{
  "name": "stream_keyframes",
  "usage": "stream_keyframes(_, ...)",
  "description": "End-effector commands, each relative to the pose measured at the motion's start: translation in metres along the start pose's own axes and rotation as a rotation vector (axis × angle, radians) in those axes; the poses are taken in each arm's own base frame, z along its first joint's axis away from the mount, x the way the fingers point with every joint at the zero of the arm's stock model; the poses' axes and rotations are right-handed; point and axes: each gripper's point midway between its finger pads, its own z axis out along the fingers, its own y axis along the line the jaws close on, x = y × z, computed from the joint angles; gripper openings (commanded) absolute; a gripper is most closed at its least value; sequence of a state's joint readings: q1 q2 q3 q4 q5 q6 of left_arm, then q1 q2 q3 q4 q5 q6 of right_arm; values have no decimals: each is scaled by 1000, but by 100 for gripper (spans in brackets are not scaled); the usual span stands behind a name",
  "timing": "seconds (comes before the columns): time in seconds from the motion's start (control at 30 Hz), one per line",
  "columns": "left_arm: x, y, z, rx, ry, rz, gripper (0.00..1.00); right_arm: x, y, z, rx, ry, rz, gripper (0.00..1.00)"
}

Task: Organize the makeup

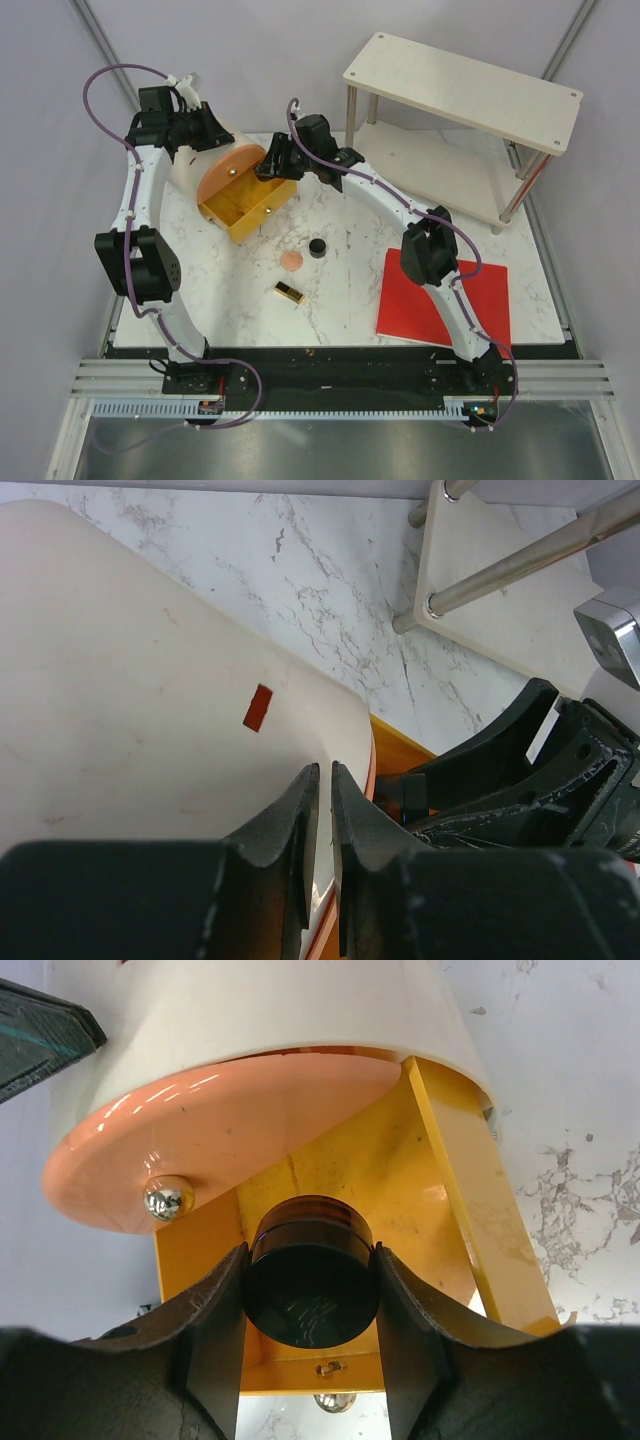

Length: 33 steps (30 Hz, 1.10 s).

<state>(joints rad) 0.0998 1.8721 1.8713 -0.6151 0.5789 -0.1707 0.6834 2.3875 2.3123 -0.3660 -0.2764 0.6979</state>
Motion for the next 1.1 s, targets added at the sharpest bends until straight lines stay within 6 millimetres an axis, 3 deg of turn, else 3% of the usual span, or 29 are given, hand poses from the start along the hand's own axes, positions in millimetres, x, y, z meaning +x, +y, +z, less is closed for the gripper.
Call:
stream_keyframes(0.0, 88, 44, 10, -137, 282, -171, 19, -16, 19, 0, -62, -44, 29, 38)
stream_keyframes(0.3, 88, 43, 10, -134, 284, -174, 19, -23, 20, -1, -56, -69, 34, 54)
stream_keyframes(1.07, 87, 43, 9, -135, 281, -167, 19, -29, 15, -5, -51, -79, 74, 62)
